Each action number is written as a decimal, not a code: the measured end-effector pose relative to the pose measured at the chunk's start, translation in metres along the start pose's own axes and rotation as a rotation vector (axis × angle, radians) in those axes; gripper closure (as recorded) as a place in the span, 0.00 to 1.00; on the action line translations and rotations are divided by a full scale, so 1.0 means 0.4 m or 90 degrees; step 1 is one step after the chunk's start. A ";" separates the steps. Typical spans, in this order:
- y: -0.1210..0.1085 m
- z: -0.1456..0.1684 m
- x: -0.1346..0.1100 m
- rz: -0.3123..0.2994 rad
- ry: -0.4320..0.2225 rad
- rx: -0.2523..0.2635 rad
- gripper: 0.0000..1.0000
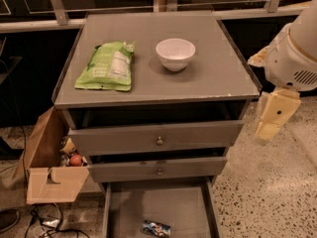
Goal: Pick redbull can from bottom drawer and place on counter
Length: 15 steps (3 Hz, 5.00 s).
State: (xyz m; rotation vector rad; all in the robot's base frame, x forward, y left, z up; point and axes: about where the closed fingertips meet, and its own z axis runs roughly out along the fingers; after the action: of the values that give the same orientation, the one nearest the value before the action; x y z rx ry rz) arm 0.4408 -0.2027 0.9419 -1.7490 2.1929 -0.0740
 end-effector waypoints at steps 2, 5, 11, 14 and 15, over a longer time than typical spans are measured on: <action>0.057 0.248 0.047 -0.034 0.041 0.026 0.00; 0.121 0.355 0.051 -0.039 0.022 0.005 0.00; 0.322 0.745 0.052 -0.019 0.004 -0.084 0.00; 0.330 0.991 0.065 0.044 -0.040 -0.107 0.00; 0.333 0.995 0.065 0.045 -0.041 -0.110 0.00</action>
Offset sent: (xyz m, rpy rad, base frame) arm 0.0055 -0.0009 -0.1170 -0.1007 -0.0615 0.0326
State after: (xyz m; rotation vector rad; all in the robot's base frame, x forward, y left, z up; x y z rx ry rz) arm 0.4261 -0.1296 0.5282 -1.7343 2.2699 0.1906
